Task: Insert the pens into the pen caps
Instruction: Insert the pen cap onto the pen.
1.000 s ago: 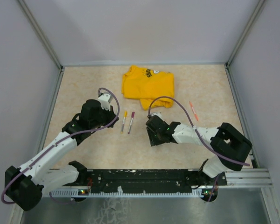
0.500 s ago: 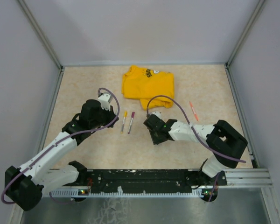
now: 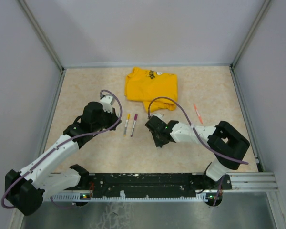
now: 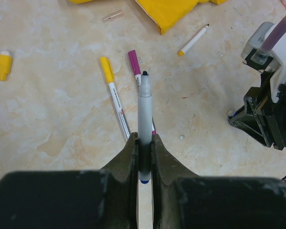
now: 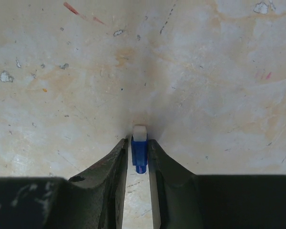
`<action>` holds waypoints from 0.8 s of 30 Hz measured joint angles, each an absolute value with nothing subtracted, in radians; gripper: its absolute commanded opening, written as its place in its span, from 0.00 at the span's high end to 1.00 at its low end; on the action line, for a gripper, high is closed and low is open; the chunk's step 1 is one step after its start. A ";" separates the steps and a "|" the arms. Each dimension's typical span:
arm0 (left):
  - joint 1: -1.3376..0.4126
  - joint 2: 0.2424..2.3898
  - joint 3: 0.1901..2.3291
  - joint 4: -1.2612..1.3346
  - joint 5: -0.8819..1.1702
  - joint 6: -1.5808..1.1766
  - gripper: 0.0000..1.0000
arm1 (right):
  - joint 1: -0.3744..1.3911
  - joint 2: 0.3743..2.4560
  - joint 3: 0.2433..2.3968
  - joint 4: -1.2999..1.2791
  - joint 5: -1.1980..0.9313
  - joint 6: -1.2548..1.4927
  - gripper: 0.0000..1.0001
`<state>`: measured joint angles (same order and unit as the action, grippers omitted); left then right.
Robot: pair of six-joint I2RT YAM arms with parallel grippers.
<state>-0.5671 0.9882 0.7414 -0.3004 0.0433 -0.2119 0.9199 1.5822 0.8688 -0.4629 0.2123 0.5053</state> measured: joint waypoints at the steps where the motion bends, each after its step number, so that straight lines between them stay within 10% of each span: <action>1: -0.567 0.988 0.741 -0.300 0.043 -0.212 1.00 | 0.920 1.584 0.870 -0.463 0.212 0.505 0.76; 24: -0.567 0.877 0.719 -0.295 -0.004 -0.234 1.00 | 0.921 1.328 0.823 -0.369 0.204 0.484 1.00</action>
